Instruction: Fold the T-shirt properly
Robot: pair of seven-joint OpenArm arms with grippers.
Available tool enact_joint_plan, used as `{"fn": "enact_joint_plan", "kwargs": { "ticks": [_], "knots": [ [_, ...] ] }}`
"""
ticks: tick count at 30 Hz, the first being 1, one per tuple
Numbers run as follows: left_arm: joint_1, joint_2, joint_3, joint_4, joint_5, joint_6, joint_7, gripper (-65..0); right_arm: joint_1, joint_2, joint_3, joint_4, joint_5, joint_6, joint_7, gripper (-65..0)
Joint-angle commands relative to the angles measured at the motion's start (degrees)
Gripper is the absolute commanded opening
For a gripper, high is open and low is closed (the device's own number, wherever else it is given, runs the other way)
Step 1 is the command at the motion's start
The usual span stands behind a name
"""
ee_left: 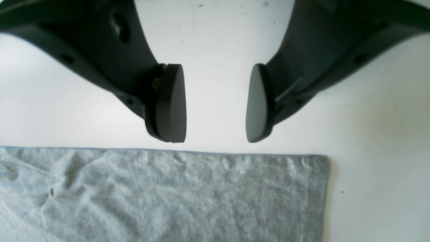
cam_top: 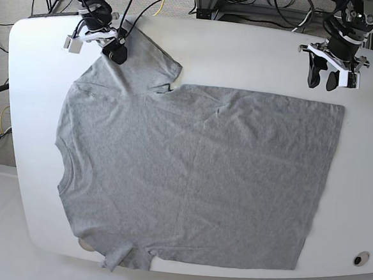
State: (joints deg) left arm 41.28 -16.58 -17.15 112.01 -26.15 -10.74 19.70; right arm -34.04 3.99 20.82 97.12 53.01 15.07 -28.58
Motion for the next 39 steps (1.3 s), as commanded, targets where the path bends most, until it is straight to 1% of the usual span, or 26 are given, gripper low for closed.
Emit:
{"fn": "enact_joint_plan", "kwargs": {
  "ticks": [1, 10, 18, 20, 30, 39],
  "knots": [
    [0.6, -0.4, -0.1, 1.2, -0.3, -0.1, -1.6, -38.3, -0.6, 0.3, 0.4, 0.7, 0.6, -0.2, -0.8, -40.6],
    [0.6, -0.6, -0.3, 1.0, -0.4, -0.4, -1.6, -38.4, 0.5, -0.2, 1.3, 0.1, 0.3, 0.0, -1.0, -40.1],
    [0.6, -0.5, -0.1, 0.9, -0.5, -0.4, -1.6, -38.5, 3.1, -2.9, 5.5, 0.5, -1.3, -0.4, -1.7, -40.4],
    [0.6, -0.6, -0.1, 0.9, -0.5, -0.3, -1.6, -38.2, 1.9, -3.9, 6.1, 1.4, -0.9, 0.0, -1.7, -40.2],
    [0.6, -0.7, -0.2, 0.8, -0.7, -0.3, -1.7, -38.4, 1.5, -3.4, 4.5, 3.0, -1.6, 0.5, -1.5, -40.1],
    [0.4, -0.8, -0.1, 1.0, -0.6, -0.4, -1.4, -38.1, 0.7, -2.9, 2.5, 1.6, -3.7, 0.3, -1.5, -39.8]
  ]
}}
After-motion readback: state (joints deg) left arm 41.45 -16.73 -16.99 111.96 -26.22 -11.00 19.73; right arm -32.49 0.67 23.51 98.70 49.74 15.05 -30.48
